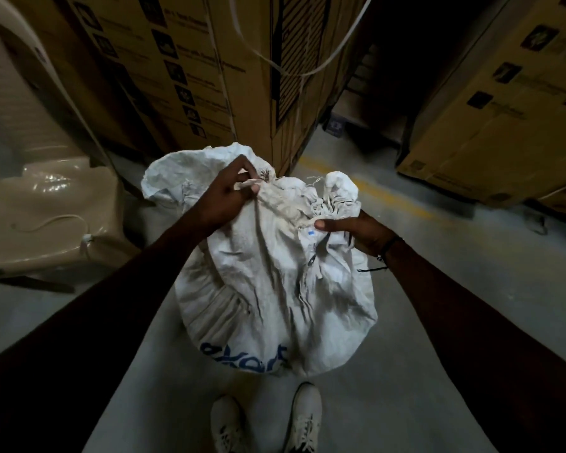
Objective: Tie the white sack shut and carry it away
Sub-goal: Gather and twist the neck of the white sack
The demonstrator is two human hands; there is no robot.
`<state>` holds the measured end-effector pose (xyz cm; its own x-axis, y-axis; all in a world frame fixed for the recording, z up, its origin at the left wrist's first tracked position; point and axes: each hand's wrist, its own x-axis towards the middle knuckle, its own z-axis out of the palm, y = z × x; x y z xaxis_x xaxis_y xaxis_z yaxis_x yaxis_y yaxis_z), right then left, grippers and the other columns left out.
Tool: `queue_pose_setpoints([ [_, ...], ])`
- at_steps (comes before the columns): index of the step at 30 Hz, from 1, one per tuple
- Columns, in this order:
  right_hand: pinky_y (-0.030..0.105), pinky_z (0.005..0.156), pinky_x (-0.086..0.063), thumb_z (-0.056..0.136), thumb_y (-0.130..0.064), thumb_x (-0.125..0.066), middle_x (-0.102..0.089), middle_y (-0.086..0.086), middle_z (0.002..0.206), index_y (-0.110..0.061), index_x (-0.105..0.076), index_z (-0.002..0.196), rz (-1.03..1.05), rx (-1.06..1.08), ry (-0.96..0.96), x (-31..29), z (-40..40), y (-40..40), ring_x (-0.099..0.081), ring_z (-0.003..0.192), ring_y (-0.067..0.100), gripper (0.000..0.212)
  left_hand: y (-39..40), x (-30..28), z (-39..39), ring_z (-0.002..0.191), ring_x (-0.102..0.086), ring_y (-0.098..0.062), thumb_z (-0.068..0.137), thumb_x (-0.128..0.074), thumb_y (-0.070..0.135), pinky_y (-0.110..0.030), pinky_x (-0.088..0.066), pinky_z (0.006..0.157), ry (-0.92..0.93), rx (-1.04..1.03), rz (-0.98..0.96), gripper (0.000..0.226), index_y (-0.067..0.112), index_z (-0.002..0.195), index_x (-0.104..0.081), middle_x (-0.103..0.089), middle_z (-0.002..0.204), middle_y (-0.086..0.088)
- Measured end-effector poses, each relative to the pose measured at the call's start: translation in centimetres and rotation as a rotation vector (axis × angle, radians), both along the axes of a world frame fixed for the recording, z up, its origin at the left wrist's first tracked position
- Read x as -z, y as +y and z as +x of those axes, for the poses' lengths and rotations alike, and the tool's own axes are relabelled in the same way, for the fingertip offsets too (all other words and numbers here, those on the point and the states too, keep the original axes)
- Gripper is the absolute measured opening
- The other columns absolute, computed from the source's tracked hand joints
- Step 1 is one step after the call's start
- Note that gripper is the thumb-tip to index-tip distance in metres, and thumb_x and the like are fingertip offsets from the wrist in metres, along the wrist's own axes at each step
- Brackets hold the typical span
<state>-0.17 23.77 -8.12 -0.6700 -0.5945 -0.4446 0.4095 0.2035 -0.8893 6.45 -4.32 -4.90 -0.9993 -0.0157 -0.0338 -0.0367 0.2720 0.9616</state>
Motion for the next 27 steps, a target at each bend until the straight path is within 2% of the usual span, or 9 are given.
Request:
queue_pose_setpoints([
  [2, 0.043, 0.116, -0.05, 0.076, -0.011, -0.081, -0.07, 0.012, 0.139, 0.0, -0.057, 0.145, 0.0, 0.02, 0.009, 0.4, 0.3, 0.6, -0.068, 0.131, 0.026, 0.074, -0.7, 0.6, 0.1, 0.092, -0.058, -0.021, 0.097, -0.049, -0.015, -0.034, -0.041, 0.078, -0.015, -0.03, -0.02, 0.016, -0.005, 0.11, -0.05, -0.063, 0.101, -0.026],
  [5, 0.048, 0.12, -0.045, 0.075, -0.011, -0.082, -0.065, 0.019, 0.144, 0.001, -0.055, 0.146, -0.018, 0.038, 0.017, 1.0, 0.7, 0.8, -0.062, 0.136, 0.033, 0.077, -1.3, 0.5, 0.0, 0.086, -0.06, -0.007, 0.085, -0.049, -0.019, -0.032, -0.043, 0.077, -0.039, -0.007, -0.158, 0.038, 0.003, 0.114, -0.06, -0.064, 0.097, 0.0],
  [8, 0.042, 0.115, -0.05, 0.073, -0.015, -0.086, -0.069, 0.014, 0.141, 0.0, -0.056, 0.146, -0.012, 0.064, 0.025, 1.3, 1.2, 0.8, -0.065, 0.134, 0.029, 0.08, -0.9, -0.2, -0.3, 0.084, -0.064, 0.001, 0.075, -0.074, 0.014, -0.029, -0.049, 0.077, -0.068, 0.116, -0.388, 0.031, 0.027, 0.103, -0.071, -0.07, 0.092, 0.008],
  [11, 0.024, 0.099, -0.059, 0.072, -0.016, -0.088, -0.078, 0.002, 0.127, 0.001, -0.061, 0.141, 0.009, 0.066, 0.048, 1.4, 1.5, 0.9, -0.072, 0.123, 0.017, 0.077, -0.2, -0.8, -0.6, 0.089, -0.067, -0.003, 0.073, -0.09, 0.041, -0.031, -0.047, 0.085, -0.064, 0.204, -0.532, 0.027, 0.028, 0.092, -0.076, -0.073, 0.092, 0.011],
  [14, 0.027, 0.099, -0.059, 0.067, -0.013, -0.09, -0.079, 0.006, 0.125, -0.005, -0.067, 0.133, 0.022, 0.034, 0.074, 0.9, 1.5, 1.1, -0.074, 0.12, 0.02, 0.07, 0.1, -1.3, -0.7, 0.087, -0.062, 0.005, 0.079, -0.088, 0.032, -0.023, -0.041, 0.084, -0.018, 0.251, -0.461, 0.023, 0.018, 0.094, -0.078, -0.07, 0.092, 0.011],
  [18, 0.044, 0.114, -0.052, 0.064, -0.004, -0.09, -0.072, 0.014, 0.136, -0.003, -0.058, 0.145, 0.072, 0.005, 0.099, 0.3, 1.0, 1.4, -0.069, 0.129, 0.026, 0.087, -0.2, -1.3, -0.3, 0.116, -0.062, -0.011, 0.081, -0.086, 0.017, -0.025, -0.043, 0.102, -0.036, 0.183, -0.18, 0.019, 0.025, 0.091, -0.071, -0.067, 0.123, -0.004],
  [22, 0.028, 0.102, -0.059, 0.077, 0.017, -0.079, -0.079, -0.004, 0.123, -0.013, -0.067, 0.131, 0.114, -0.122, 0.076, -0.1, 0.7, 1.6, -0.074, 0.118, 0.012, 0.063, 0.4, -0.6, -0.1, 0.14, -0.05, -0.012, 0.088, -0.077, 0.01, -0.038, -0.036, 0.118, -0.094, 0.208, -0.051, 0.013, 0.017, 0.091, -0.067, -0.057, 0.148, 0.003],
  [25, 0.035, 0.107, -0.056, 0.078, 0.021, -0.077, -0.08, -0.005, 0.119, -0.016, -0.069, 0.126, 0.14, -0.191, 0.057, -0.2, 0.7, 1.6, -0.074, 0.117, 0.015, 0.061, 0.8, -0.5, -0.7, 0.141, -0.043, 0.001, 0.092, -0.074, 0.011, -0.035, -0.031, 0.121, -0.078, 0.273, -0.122, 0.019, 0.008, 0.109, -0.066, -0.047, 0.156, 0.008],
  [27, 0.038, 0.111, -0.054, 0.078, 0.021, -0.076, -0.08, -0.005, 0.119, -0.013, -0.067, 0.128, 0.151, -0.23, 0.055, -0.4, 0.7, 1.7, -0.074, 0.116, 0.016, 0.062, 0.9, -0.6, -2.0, 0.152, -0.029, -0.004, 0.093, -0.074, 0.017, -0.041, -0.019, 0.128, -0.062, 0.331, -0.296, 0.03, 0.014, 0.122, -0.065, -0.04, 0.163, 0.007],
])
